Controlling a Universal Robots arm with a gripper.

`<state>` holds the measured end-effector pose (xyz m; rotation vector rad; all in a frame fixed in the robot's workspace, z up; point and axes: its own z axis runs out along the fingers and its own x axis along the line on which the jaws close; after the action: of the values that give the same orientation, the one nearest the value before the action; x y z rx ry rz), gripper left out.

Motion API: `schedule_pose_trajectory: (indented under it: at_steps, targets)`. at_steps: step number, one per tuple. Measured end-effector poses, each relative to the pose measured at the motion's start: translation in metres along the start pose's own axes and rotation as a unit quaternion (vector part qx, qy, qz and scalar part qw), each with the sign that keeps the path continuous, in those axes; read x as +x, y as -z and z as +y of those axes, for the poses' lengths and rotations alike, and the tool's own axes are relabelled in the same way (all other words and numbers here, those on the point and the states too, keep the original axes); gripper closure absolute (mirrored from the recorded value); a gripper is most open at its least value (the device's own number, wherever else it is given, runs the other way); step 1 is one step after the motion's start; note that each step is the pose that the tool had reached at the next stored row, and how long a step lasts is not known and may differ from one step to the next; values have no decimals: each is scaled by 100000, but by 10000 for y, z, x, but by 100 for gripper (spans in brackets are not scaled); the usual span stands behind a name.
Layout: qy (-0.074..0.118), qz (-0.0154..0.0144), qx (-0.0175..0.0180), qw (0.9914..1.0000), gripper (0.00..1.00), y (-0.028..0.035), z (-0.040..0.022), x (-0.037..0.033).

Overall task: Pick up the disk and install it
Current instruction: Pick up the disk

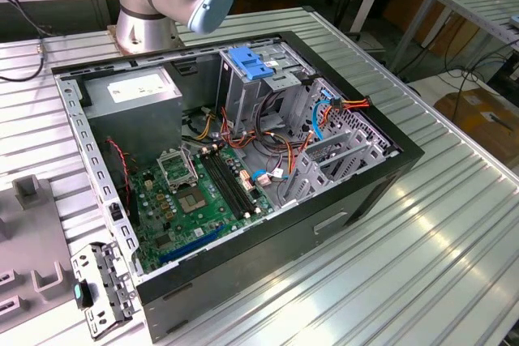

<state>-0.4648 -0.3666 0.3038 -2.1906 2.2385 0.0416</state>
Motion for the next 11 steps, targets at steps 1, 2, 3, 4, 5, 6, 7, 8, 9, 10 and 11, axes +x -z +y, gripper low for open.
schedule_pose_trajectory:
  at_steps: [1,2,3,4,5,6,7,8,9,10,11]
  targets:
    - [-1,2,-3,100000,52,-11,0,0]
    - [0,1,-1,100000,52,-22,0,1]
    - [1,2,-5,100000,52,-31,-1,1]
    - [-3,1,-4,100000,52,-40,-1,1]
    - [0,3,-5,100000,52,-47,-1,1]
    - [0,0,0,100000,52,-55,-1,1]
    - [-1,2,-3,100000,52,-62,-1,2]
    - [-1,3,-4,100000,52,-68,-1,2]
    - [-1,6,-10,100000,52,-71,-1,2]
    - [-3,9,-18,100000,52,-73,-1,2]
    - [-1,5,-12,100000,52,-75,-1,2]
